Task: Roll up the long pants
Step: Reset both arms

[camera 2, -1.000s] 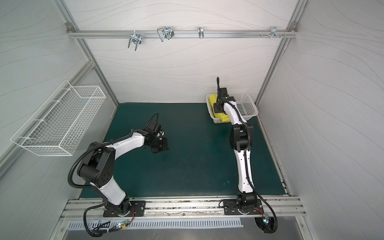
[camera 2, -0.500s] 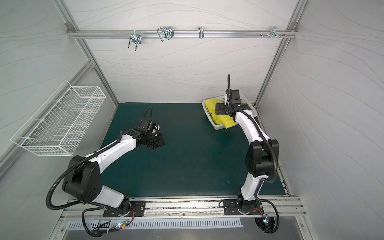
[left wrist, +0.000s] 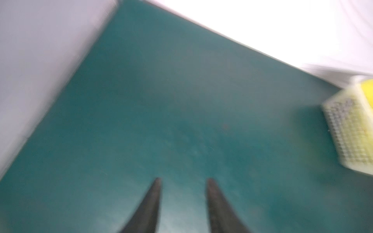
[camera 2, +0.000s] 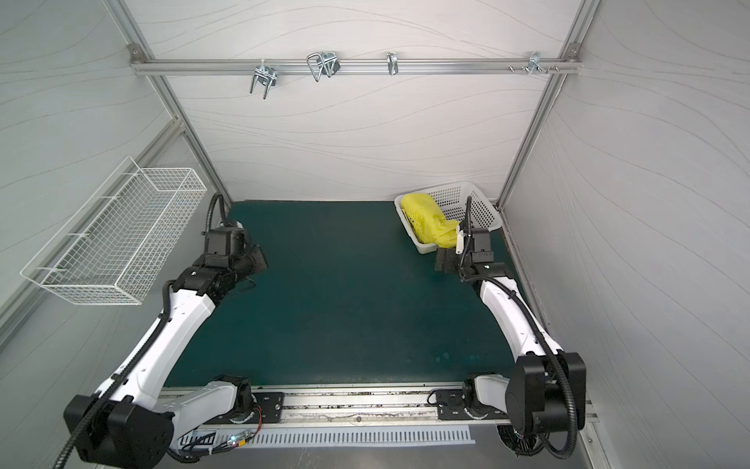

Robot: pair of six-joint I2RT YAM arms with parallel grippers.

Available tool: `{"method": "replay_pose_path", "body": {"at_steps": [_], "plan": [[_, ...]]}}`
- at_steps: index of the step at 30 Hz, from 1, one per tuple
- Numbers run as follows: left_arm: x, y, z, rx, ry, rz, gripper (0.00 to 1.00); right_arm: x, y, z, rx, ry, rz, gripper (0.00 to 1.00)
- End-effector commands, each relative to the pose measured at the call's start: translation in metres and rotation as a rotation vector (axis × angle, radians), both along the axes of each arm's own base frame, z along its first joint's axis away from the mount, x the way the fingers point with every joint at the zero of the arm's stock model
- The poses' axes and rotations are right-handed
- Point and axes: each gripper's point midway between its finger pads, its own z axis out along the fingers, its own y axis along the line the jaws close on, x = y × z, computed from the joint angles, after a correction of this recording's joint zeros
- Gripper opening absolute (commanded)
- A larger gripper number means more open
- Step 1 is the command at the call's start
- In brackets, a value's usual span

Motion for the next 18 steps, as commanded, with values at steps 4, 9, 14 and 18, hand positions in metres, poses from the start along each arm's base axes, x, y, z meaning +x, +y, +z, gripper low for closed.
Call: {"method": "replay_pose_path", "body": {"at_steps": [4, 9, 14, 18], "plan": [[0.024, 0.048, -0.027, 0.107, -0.132, 0.101, 0.58, 0.021, -0.011, -0.015, 0.007, -0.059, -0.053, 0.99], [0.046, 0.049, -0.074, 0.158, -0.171, 0.035, 0.53, 0.036, -0.014, -0.047, -0.023, -0.024, -0.058, 0.99], [0.057, 0.050, -0.106, 0.097, -0.161, 0.001, 0.48, 0.043, -0.014, -0.068, -0.022, -0.080, -0.059, 0.99], [0.062, 0.049, -0.114, 0.129, -0.224, -0.023, 0.47, 0.043, 0.004, -0.077, 0.007, -0.151, 0.040, 0.99]]}}
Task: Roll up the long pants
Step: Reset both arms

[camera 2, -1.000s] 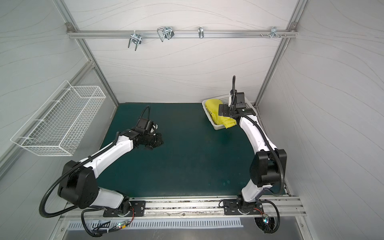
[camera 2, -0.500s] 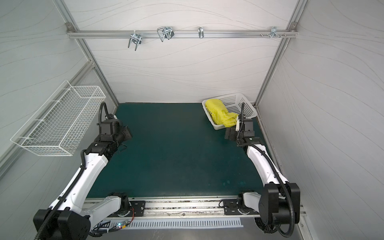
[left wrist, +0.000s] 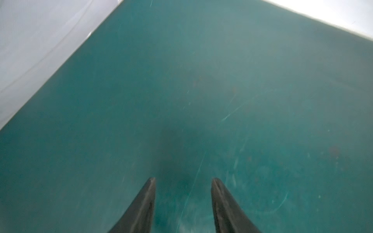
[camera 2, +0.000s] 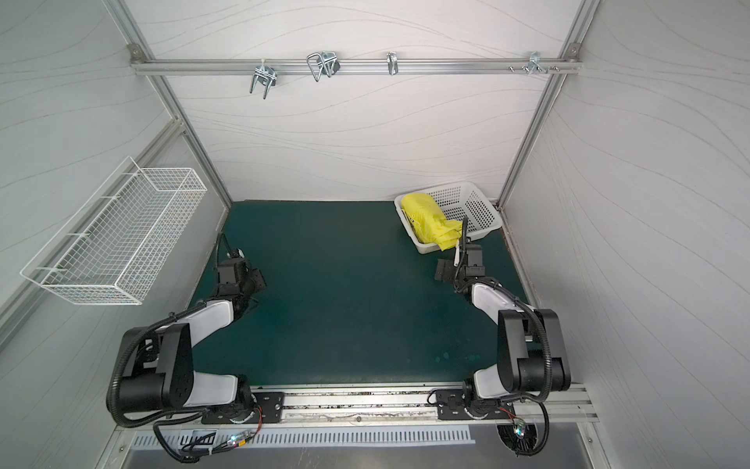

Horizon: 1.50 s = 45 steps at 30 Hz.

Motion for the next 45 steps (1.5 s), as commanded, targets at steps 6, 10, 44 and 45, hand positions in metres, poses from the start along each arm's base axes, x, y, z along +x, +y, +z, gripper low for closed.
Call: {"method": "replay_pose_path", "body": {"at_steps": [6, 10, 44, 45], "plan": [[0.021, -0.003, 0.026, 0.047, -0.232, -0.056, 0.49, 0.012, 0.013, 0.022, -0.041, -0.264, 0.118, 0.99], [0.027, -0.016, 0.022, 0.053, -0.208, -0.129, 0.67, 0.014, 0.012, 0.025, -0.068, -0.311, 0.122, 0.99], [0.031, -0.034, 0.010, 0.143, -0.197, -0.180, 1.00, 0.018, 0.014, 0.003, -0.045, -0.335, 0.161, 0.99], [0.031, -0.034, 0.010, 0.143, -0.197, -0.180, 1.00, 0.018, 0.014, 0.003, -0.045, -0.334, 0.161, 0.99]]}}
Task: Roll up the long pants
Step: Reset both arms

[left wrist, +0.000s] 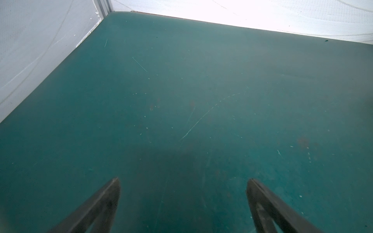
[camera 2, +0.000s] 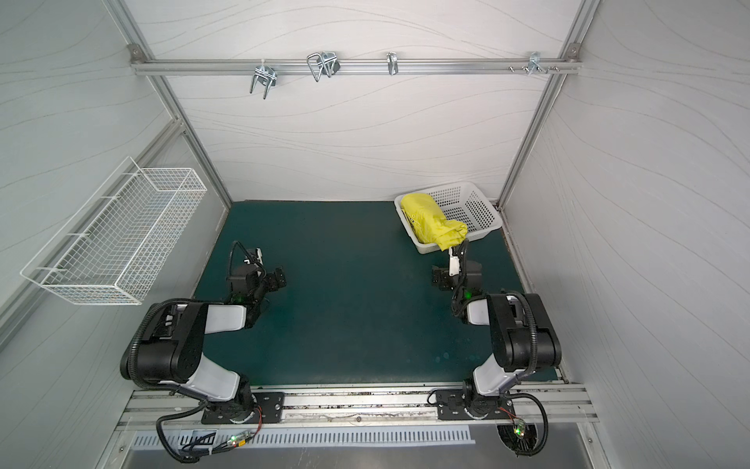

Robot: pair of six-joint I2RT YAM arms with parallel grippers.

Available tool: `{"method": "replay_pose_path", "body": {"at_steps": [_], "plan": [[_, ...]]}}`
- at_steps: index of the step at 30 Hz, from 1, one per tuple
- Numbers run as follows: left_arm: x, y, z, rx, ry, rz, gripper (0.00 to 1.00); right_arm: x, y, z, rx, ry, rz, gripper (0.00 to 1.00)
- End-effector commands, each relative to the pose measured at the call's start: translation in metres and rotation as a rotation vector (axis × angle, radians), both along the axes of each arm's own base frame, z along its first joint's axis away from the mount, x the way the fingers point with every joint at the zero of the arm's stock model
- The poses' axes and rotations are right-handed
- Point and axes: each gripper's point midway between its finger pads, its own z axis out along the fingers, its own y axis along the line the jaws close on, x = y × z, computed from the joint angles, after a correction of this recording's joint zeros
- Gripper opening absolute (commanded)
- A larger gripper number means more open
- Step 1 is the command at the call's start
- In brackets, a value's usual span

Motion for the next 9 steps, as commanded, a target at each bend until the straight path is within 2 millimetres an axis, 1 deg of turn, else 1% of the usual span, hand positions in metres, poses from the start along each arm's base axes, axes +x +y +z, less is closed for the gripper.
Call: {"method": "replay_pose_path", "body": {"at_steps": [1, 9], "plan": [[0.0117, 0.0019, 0.0219, 0.027, -0.080, -0.003, 1.00, 0.0062, 0.0007, 0.0108, -0.006, -0.044, 0.015, 0.99], [0.0119, 0.0019, 0.0216, 0.027, -0.077, -0.003, 1.00, 0.0063, 0.0009, 0.0110, -0.006, -0.044, 0.016, 0.99]]}}
